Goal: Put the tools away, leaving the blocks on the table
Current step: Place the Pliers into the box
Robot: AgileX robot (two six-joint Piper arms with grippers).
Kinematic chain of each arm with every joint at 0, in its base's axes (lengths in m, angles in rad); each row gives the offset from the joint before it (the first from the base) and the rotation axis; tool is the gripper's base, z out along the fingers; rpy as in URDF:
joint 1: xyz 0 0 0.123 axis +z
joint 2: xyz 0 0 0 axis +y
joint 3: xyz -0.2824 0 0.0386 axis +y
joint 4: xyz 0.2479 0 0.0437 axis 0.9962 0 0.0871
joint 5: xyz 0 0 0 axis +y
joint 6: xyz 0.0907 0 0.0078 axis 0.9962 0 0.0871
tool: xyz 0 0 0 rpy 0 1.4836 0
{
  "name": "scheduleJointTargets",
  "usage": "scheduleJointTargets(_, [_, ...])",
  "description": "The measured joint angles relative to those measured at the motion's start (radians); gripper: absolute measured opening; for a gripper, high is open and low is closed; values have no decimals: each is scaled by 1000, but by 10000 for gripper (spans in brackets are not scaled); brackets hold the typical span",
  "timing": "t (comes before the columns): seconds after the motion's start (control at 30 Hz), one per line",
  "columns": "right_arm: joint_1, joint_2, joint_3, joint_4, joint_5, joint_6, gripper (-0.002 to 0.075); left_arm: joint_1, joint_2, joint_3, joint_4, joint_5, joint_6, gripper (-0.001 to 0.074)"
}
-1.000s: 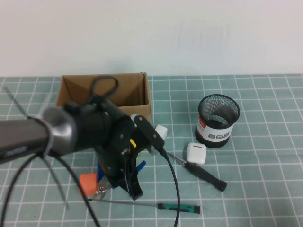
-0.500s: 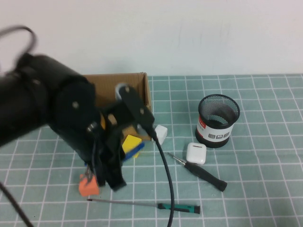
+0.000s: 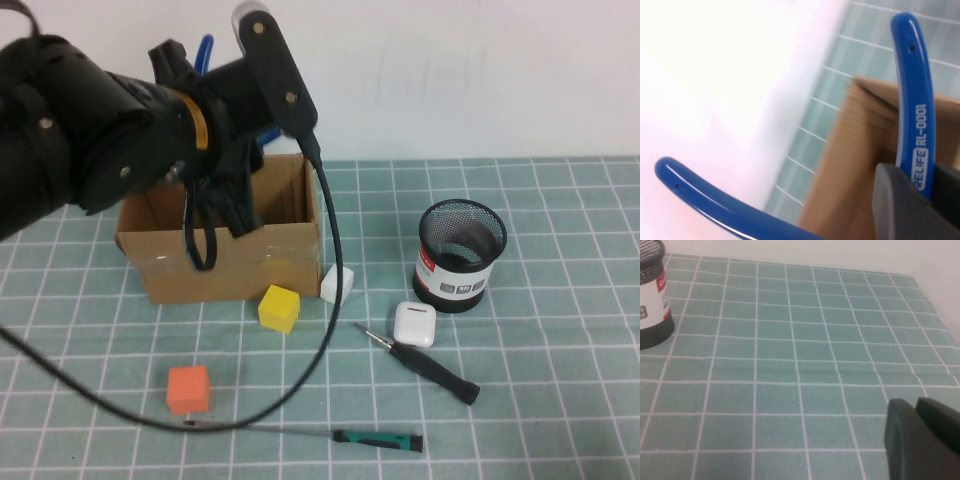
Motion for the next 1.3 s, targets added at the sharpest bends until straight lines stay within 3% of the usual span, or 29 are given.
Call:
scheduleJointTargets(0.33, [0,0,0,0,0,0,-9,100,155,0,23,-131,-14,83])
scheduleJointTargets(1.3, [0,0,0,0,0,0,-9,161,253,41,61,-326,-104,83])
